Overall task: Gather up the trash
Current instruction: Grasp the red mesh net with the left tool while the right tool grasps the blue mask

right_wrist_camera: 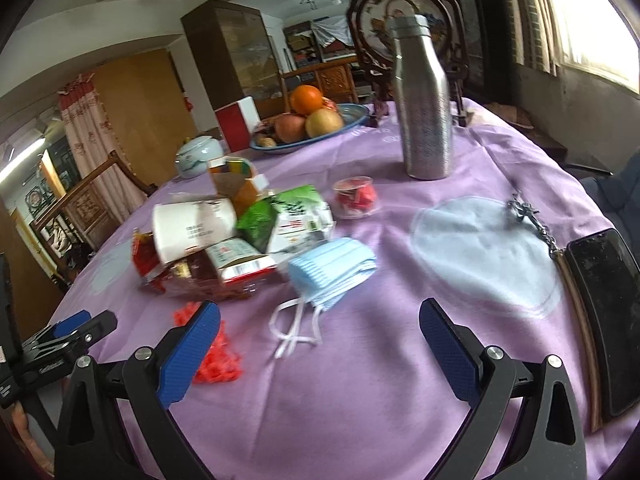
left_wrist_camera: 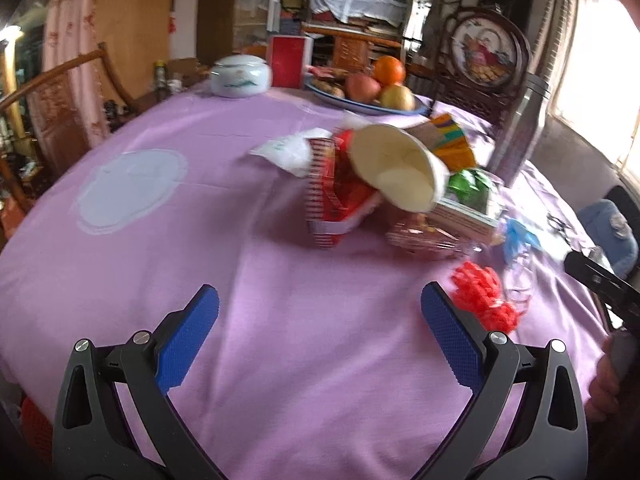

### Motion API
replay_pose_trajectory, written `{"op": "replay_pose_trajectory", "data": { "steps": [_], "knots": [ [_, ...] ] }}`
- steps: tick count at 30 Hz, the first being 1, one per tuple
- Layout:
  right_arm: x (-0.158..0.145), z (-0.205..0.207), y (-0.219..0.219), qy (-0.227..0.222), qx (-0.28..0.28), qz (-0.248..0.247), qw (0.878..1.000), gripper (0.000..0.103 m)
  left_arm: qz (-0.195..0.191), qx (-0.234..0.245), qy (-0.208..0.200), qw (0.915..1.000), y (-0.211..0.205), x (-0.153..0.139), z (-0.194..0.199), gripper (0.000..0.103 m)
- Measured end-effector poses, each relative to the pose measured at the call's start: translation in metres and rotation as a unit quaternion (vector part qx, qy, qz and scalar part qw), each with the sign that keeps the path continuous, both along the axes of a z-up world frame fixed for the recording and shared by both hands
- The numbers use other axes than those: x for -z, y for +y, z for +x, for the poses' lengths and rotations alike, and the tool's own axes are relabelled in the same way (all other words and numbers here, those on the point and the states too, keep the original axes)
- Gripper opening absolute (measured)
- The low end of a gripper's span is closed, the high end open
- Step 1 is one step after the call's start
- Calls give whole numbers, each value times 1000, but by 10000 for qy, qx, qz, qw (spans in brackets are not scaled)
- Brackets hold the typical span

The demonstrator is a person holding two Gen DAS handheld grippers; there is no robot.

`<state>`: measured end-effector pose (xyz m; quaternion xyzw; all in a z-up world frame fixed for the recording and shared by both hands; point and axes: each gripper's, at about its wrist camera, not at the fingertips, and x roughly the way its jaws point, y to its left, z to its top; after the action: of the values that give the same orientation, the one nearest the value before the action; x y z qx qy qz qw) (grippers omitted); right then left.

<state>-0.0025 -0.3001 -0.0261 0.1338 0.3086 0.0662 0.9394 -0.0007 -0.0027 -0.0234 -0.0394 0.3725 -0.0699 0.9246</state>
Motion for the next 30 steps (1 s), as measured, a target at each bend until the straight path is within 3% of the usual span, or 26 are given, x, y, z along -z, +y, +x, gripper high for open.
{"op": "replay_pose_trajectory", "data": {
  "steps": [4, 9, 15, 17, 20, 21, 23, 26, 30],
  "knots": [
    [4, 6, -14, 88, 65, 283, 9995, 98, -163, 538, 247, 9981, -26, 2, 7, 97],
    [11, 10, -32, 212, 67, 816, 9964, 98, -353, 1363, 524, 9887, -69, 5, 11, 97],
    [15, 11, -38, 247, 32, 1129, 9933, 98, 62, 1381, 675, 9881, -108, 18, 24, 95],
    [15, 12, -37, 278, -18, 1129, 9932, 98, 54, 1430, 747, 9869, -113, 21, 27, 82],
    [17, 11, -38, 289, -27, 1168, 9927, 98, -123, 1508, 843, 9849, -109, 22, 30, 52],
    [17, 11, -39, 290, -17, 1203, 9923, 98, -238, 1536, 887, 9839, -105, 22, 30, 48],
    [18, 10, -42, 302, -7, 1274, 9914, 98, -422, 1506, 873, 9838, -91, 20, 27, 45],
    [20, 11, -46, 360, 1, 1432, 9890, 98, -333, 1234, 613, 9899, -64, 9, 14, 39],
    [21, 12, -44, 389, 14, 1403, 9893, 98, -297, 755, 418, 9958, -21, 1, 0, 40]
  ]
}}
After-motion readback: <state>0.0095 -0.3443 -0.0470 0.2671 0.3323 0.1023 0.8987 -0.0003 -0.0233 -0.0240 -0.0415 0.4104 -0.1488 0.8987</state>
